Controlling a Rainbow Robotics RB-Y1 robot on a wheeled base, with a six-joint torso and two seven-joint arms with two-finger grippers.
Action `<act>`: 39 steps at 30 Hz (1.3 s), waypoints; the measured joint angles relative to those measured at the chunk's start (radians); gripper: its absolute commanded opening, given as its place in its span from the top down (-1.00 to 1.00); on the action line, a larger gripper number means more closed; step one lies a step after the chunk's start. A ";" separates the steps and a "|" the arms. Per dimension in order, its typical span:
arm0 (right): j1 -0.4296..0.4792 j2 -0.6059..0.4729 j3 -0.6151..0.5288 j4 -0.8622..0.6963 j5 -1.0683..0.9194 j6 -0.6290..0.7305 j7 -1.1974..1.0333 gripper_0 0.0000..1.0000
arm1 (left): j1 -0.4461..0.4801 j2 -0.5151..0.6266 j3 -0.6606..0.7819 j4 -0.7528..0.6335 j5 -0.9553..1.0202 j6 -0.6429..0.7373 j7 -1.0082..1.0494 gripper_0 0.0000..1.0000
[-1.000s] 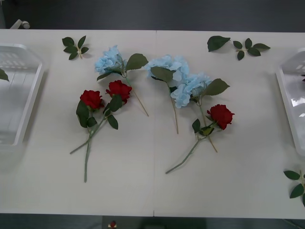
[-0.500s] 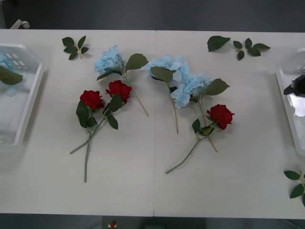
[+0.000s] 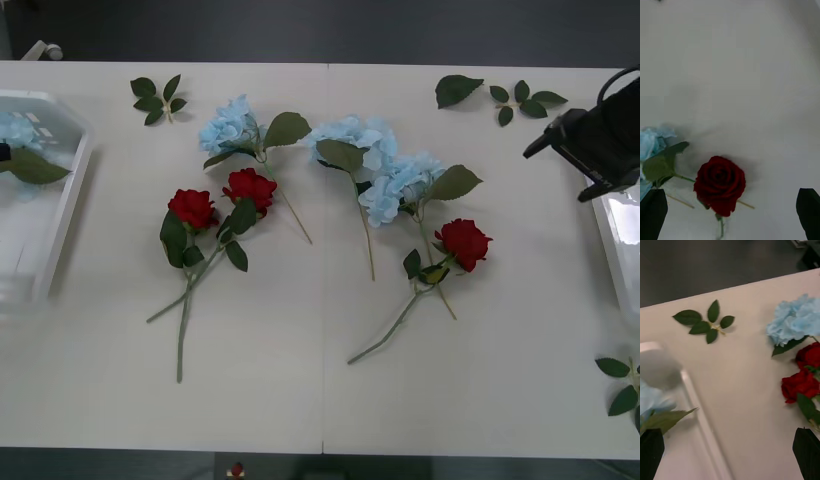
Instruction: Put the red flowers into the right box and the blue flowers into the left box
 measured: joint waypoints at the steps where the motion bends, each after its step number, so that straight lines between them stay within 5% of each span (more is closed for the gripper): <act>1: 0.000 -0.005 0.006 -0.046 0.000 0.009 -0.027 -1.00 | 0.000 0.000 -0.016 -0.035 0.000 0.000 0.000 -1.00; 8: 0.008 -0.073 0.123 -0.413 0.044 -0.033 -0.254 -1.00 | 0.000 0.000 -0.231 -0.275 -0.004 -0.084 0.015 -1.00; 15: 0.063 -0.098 0.248 -0.629 0.255 -0.072 -0.346 -1.00 | 0.000 0.000 -0.467 -0.385 -0.038 -0.232 0.306 -1.00; 23: 0.124 -0.005 0.290 -0.596 0.412 -0.095 -0.399 -1.00 | 0.000 -0.013 -0.606 -0.385 -0.086 -0.329 0.364 -1.00; 39: 0.205 0.107 0.289 -0.499 0.548 -0.161 -0.394 -1.00 | 0.000 -0.239 -0.615 -0.384 -0.485 -0.454 0.663 -1.00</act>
